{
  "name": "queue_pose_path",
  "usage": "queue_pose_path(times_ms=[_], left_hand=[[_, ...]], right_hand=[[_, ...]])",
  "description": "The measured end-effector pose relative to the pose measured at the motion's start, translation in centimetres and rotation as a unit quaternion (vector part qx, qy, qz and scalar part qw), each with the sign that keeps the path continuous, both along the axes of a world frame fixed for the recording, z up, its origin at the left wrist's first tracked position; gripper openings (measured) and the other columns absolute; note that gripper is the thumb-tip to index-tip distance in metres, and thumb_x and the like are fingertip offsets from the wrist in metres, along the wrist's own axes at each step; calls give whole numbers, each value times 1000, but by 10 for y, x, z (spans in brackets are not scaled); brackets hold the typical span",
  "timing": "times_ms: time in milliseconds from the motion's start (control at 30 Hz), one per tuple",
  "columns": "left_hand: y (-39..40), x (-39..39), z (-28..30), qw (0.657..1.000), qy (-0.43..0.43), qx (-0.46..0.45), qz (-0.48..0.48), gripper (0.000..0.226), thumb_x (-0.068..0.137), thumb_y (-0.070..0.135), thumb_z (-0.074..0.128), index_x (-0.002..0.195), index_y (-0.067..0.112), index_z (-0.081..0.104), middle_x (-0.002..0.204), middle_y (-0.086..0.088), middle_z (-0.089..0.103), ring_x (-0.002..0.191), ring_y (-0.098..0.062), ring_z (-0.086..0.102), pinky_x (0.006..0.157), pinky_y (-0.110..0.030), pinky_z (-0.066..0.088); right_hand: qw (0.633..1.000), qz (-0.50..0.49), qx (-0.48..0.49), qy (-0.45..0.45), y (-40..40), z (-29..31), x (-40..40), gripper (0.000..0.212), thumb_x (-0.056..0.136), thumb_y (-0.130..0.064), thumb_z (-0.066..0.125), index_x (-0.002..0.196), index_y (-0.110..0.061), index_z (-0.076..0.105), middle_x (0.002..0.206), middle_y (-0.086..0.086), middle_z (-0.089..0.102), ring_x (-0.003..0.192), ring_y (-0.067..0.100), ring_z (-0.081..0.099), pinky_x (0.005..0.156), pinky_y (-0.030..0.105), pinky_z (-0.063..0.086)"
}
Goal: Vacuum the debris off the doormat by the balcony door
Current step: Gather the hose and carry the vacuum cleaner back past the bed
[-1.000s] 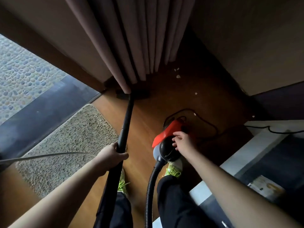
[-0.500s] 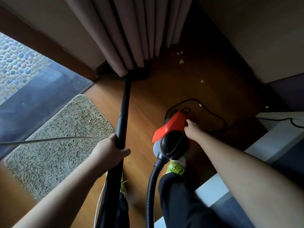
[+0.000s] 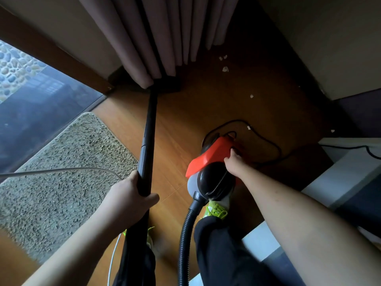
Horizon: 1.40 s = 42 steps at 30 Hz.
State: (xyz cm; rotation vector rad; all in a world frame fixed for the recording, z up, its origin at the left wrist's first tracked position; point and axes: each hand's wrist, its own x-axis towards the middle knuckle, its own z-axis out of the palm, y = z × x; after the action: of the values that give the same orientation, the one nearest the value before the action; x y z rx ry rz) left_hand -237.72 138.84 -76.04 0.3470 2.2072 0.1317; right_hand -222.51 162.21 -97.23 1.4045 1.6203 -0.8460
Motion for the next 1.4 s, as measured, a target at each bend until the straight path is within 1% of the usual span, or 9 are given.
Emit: queue_pose_path(times_ms=[167, 300, 400, 633, 733, 867, 1267, 1333, 1400], left_hand=[[2, -5, -1, 1000, 1, 2, 4, 28, 73, 29, 70, 92, 17, 53, 70, 2, 57, 64, -14, 50, 51, -19, 33], [2, -6, -1, 1000, -1, 4, 4, 28, 74, 29, 69, 93, 18, 53, 70, 2, 58, 63, -9, 51, 50, -20, 33], [3, -6, -2, 1000, 3, 5, -3, 29, 74, 30, 70, 95, 18, 53, 70, 3, 58, 63, -8, 50, 50, -19, 32], [4, -5, -4, 1000, 0, 3, -5, 30, 73, 30, 70, 94, 17, 53, 73, 0, 60, 68, -17, 55, 51, -20, 35], [4, -5, -5, 1000, 1, 1, -9, 30, 74, 30, 70, 95, 16, 52, 73, 0, 59, 68, -18, 54, 51, -20, 34], [2, -4, -7, 1000, 2, -7, -16, 31, 75, 32, 70, 93, 16, 50, 73, 1, 57, 69, -21, 52, 51, -21, 33], [-6, -4, -13, 1000, -9, -13, -12, 31, 74, 32, 71, 92, 18, 50, 74, 1, 58, 71, -22, 54, 53, -26, 33], [-7, -5, -12, 1000, -17, -13, -7, 30, 75, 32, 71, 92, 17, 50, 76, 0, 60, 73, -23, 56, 55, -28, 34], [-7, -6, -10, 1000, -26, -10, -3, 29, 76, 31, 70, 94, 16, 52, 77, -1, 60, 74, -23, 55, 56, -28, 35]], right_hand=[[999, 15, 32, -12, 0, -7, 1, 57, 102, -17, 33, 154, -12, 12, 157, 18, 22, 140, 36, 30, 111, 39, 28], [999, 25, 17, -36, 0, -6, -5, 56, 102, -12, 28, 155, -14, 9, 159, 13, 16, 143, 34, 24, 114, 42, 24], [997, 36, 22, -58, 8, -8, -7, 56, 102, -13, 28, 155, -12, 8, 159, 13, 19, 143, 35, 25, 116, 45, 25], [993, 52, -8, -106, 11, -2, -13, 55, 103, -18, 27, 153, -6, 7, 158, 14, 18, 145, 31, 22, 117, 40, 20], [996, 44, -17, -71, 7, 1, -11, 52, 102, -19, 30, 150, -5, 20, 154, 19, 28, 140, 36, 31, 114, 43, 27], [1000, 2, 11, -29, 2, 11, -5, 62, 101, -24, 36, 154, -14, 4, 157, 16, 21, 140, 38, 30, 111, 45, 28], [999, -18, -7, 32, -12, 44, -1, 65, 99, -24, 39, 155, -16, 7, 158, 15, 21, 141, 36, 29, 116, 44, 27], [998, -39, -20, 51, -12, 51, 0, 62, 99, -21, 39, 155, -17, 11, 157, 14, 23, 140, 35, 32, 114, 43, 29], [995, -54, -26, 79, -15, 58, 2, 57, 99, -20, 41, 153, -16, 23, 155, 13, 28, 138, 32, 35, 113, 41, 31]])
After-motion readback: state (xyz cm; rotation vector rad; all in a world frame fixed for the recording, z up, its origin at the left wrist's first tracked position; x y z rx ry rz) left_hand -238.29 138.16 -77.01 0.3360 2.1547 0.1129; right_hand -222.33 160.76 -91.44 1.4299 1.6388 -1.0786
